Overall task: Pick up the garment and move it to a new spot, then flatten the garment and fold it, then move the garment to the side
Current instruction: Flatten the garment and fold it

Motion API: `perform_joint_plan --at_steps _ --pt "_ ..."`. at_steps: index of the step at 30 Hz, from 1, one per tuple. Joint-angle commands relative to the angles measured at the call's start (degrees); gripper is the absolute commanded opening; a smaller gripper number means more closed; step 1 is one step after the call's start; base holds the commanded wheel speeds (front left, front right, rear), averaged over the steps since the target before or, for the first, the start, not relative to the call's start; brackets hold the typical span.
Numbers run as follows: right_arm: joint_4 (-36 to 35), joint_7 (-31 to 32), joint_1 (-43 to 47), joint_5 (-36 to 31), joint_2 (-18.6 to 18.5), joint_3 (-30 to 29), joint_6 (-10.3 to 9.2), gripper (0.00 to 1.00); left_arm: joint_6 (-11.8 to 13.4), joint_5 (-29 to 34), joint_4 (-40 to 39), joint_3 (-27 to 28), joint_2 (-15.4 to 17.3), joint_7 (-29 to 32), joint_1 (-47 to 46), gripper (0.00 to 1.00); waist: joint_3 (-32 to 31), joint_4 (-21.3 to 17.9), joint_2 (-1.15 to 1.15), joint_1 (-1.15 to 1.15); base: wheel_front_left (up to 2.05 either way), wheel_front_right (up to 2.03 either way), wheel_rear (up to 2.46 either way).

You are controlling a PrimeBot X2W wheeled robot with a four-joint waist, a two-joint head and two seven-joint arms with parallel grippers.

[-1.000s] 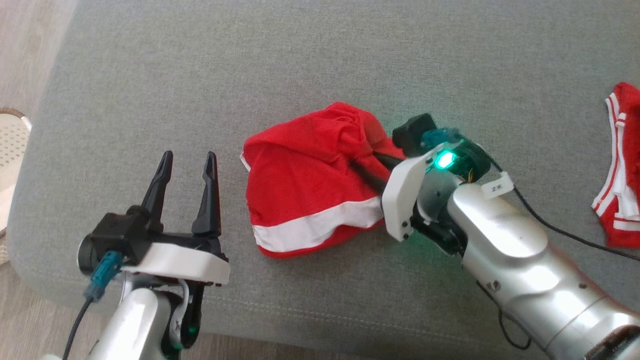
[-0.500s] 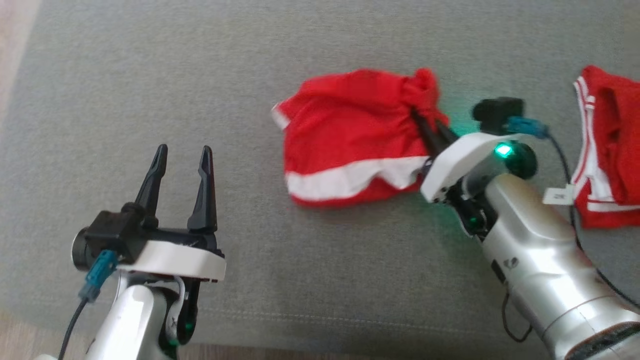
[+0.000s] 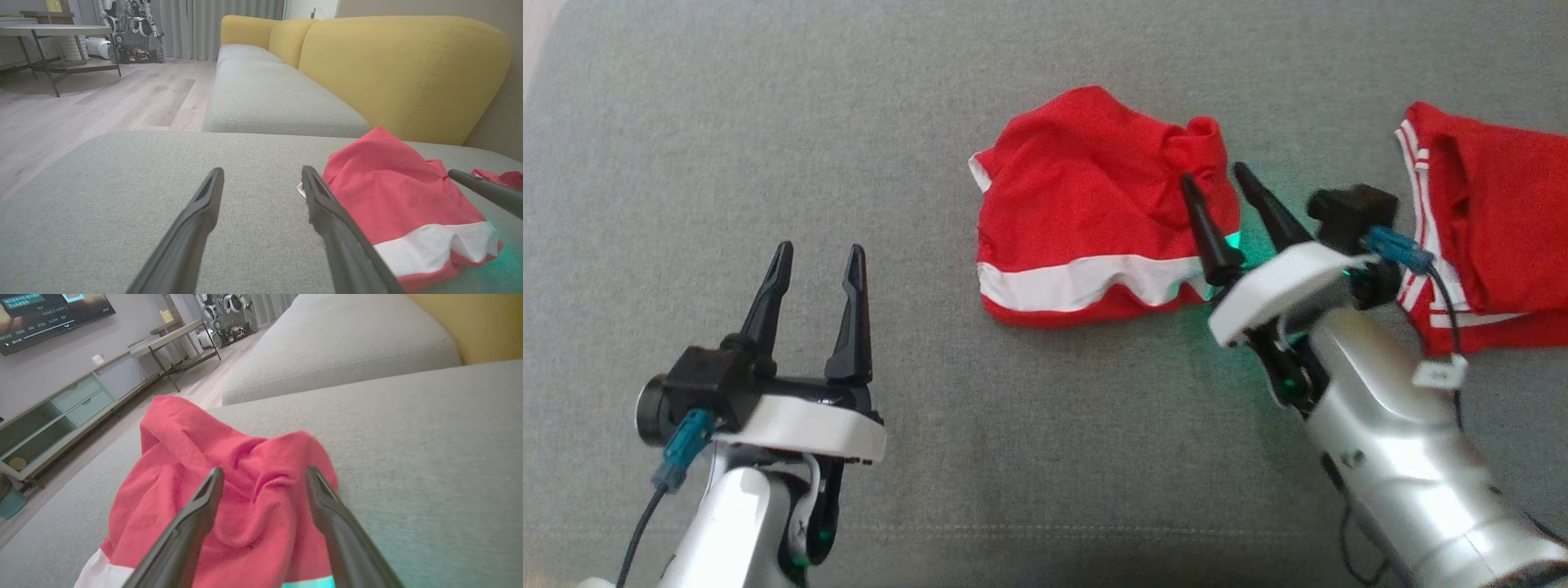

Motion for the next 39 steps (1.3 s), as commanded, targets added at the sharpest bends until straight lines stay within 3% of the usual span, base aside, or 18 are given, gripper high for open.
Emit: perform_joint_plan --at_steps 1,6,12,25,39 --pt "-3.6 -1.3 2.1 -1.0 -1.0 -0.2 0.37 1.0 -0.2 0.4 -1.4 2.5 1.2 -0.3 -0.6 1.0 -1.1 -0.8 0.0 0.0 0.0 0.0 0.0" --pt "-12.4 -2.4 7.7 -4.2 -3.8 -5.4 0.37 1.0 0.4 0.2 -1.5 3.1 1.9 -0.2 0.7 1.0 -3.0 -2.0 0.0 0.0 0.0 0.0 0.0" --pt "-22.3 -2.4 14.8 -9.1 -4.4 -11.8 0.37 1.0 0.9 0.1 -1.8 3.4 2.8 0.3 2.2 1.0 -5.3 -3.0 0.0 0.0 0.0 0.0 0.0" --pt "-44.9 8.6 31.8 -20.8 -0.6 -22.4 0.37 1.0 1.1 0.3 -1.7 2.3 4.4 2.1 5.6 1.0 -8.7 -3.9 0.0 0.0 0.0 0.0 0.0" --pt "-50.9 12.1 34.7 -22.8 1.3 -24.0 0.37 1.0 1.5 0.2 -2.3 1.8 5.1 2.6 5.4 1.0 -8.3 -3.8 0.0 0.0 0.0 0.0 0.0"
